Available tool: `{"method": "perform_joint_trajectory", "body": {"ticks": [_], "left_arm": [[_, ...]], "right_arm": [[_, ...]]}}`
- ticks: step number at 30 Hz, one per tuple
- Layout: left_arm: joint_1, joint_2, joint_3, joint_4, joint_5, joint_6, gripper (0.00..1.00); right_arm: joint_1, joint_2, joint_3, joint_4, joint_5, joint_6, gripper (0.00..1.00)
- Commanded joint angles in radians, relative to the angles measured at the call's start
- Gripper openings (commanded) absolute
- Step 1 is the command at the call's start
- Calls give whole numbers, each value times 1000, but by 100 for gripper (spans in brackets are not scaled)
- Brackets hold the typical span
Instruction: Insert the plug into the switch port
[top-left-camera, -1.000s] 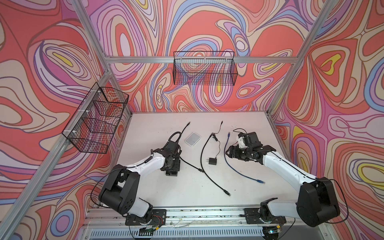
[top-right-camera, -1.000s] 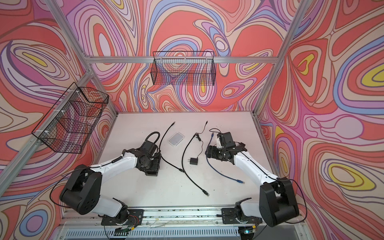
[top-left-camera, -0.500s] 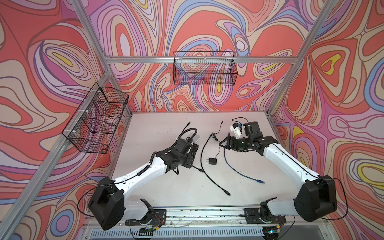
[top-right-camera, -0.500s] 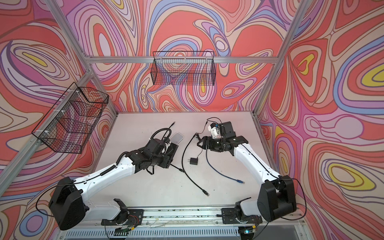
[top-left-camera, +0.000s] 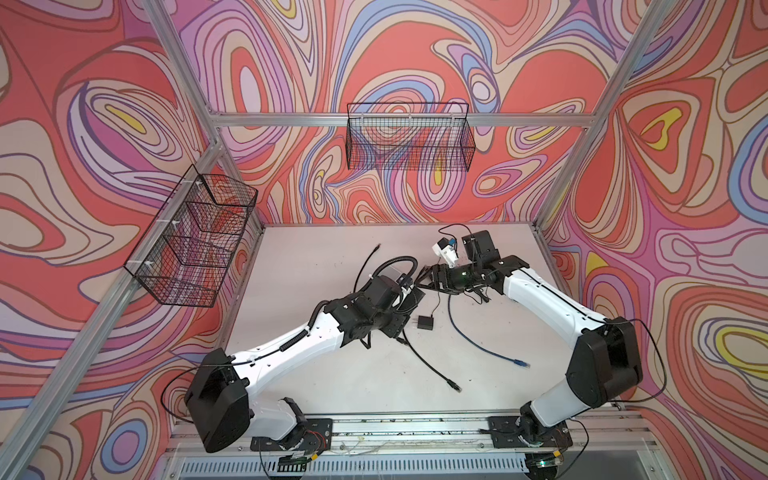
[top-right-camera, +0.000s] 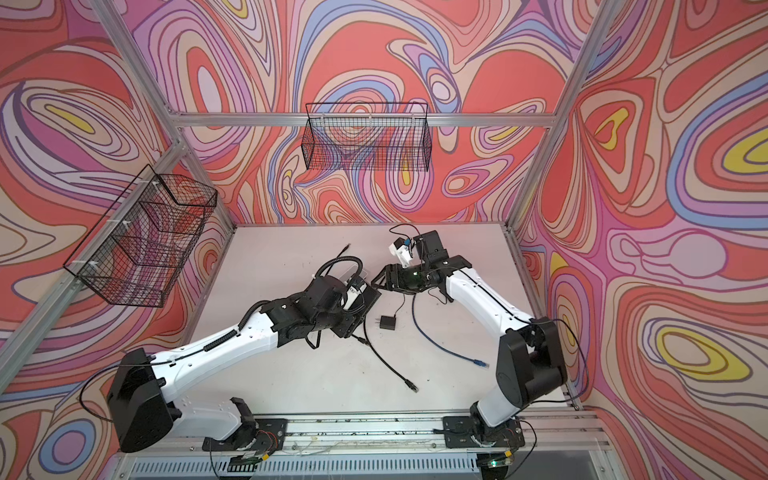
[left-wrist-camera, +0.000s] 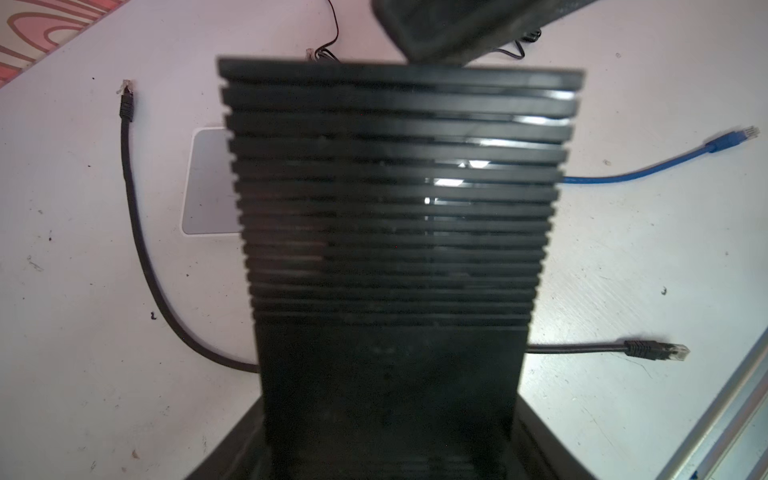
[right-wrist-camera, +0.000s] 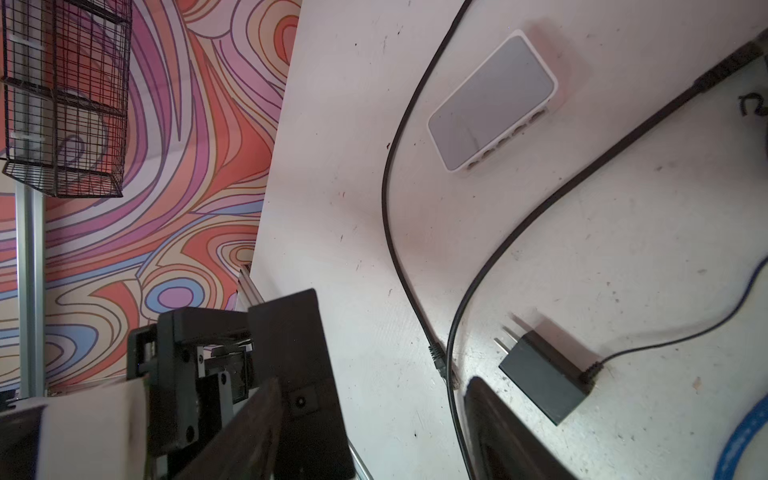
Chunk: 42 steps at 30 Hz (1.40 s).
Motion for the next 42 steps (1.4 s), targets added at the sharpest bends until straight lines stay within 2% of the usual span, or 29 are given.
{"method": "perform_joint_trajectory", "body": {"ticks": [1,6,9,14,20,23,29,32,35,37,39,40,41,42], "left_arm": [[-8,20,49,22,-25,46,43],[-11,33,54,35,-34,48,42],[-11,40,52,46,-22,47,41],[-14,35,52,62,-24,56,41],[-16,45,66,69,-14,76,41],[-19,55,71,70,-7,78,41],[-20,60,69,76,-2,87,40],[-20,57,69,79,-2,98,40],[-20,59,69,75,-14,106,41],[-20,65,73,68,-39,93,53],[-20,61,75,59,-49,73,80],[-20,56,72,58,-53,61,89],[-20,46,70,56,-45,43,98],[-21,34,61,63,-31,29,100]], "right_arm": [[23,20,31,-13,-51,0,70],[23,-11,42,-51,-4,-38,67],[24,-11,47,-52,-57,-35,68],[24,28,47,-88,-60,-59,66],[26,52,47,-83,-147,-84,58],[27,66,64,-105,-164,-104,49],[28,88,70,-124,-204,-127,38],[27,98,71,-134,-211,-140,22],[28,100,66,-126,-219,-141,11],[27,100,62,-114,-215,-134,1],[27,92,56,-91,-183,-115,0],[27,81,55,-79,-158,-106,0],[28,66,52,-60,-135,-96,0],[28,49,47,-36,-112,-84,0]]}}
